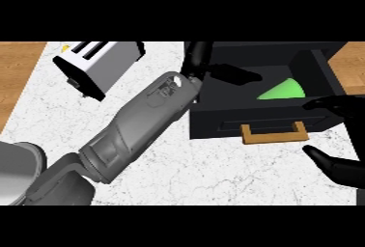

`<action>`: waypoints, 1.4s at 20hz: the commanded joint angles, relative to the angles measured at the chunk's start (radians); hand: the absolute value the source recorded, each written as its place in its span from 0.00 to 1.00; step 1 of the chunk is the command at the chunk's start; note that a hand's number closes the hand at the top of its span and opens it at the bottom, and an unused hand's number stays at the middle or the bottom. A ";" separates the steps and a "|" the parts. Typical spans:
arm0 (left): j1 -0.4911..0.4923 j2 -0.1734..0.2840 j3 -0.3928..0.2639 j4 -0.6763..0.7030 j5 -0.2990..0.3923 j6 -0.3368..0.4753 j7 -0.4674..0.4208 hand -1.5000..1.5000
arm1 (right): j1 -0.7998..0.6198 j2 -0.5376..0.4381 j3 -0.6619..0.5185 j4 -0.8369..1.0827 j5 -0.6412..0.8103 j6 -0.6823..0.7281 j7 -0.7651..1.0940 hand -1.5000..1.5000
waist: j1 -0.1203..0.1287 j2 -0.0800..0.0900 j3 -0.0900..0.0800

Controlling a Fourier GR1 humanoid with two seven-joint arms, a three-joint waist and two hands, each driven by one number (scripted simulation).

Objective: Pick up the cup, place it into the drawer and close the drawer

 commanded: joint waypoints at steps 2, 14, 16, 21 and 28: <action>-0.053 0.024 0.072 -0.004 0.015 -0.023 0.013 0.00 | 0.067 -0.083 0.028 -0.091 0.068 0.080 0.010 1.00 | 0.029 -0.009 -0.001; 0.138 0.189 0.141 -0.258 0.002 -0.031 0.108 0.00 | 0.130 -0.088 0.141 -0.092 0.435 0.041 -0.035 1.00 | 0.065 -0.012 -0.001; 0.216 0.261 0.134 -0.402 0.014 -0.049 0.172 0.00 | 0.126 -0.057 0.158 -0.085 0.466 0.000 -0.001 1.00 | 0.085 -0.019 -0.001; 0.331 0.348 0.209 -0.462 0.019 -0.120 0.121 0.00 | 0.028 -0.036 0.242 0.025 0.635 -0.063 -0.038 1.00 | 0.074 -0.010 -0.001; 0.458 0.434 0.225 -0.671 0.028 -0.104 0.201 0.00 | -0.042 -0.076 0.385 0.236 0.943 -0.151 -0.119 1.00 | 0.096 -0.011 0.000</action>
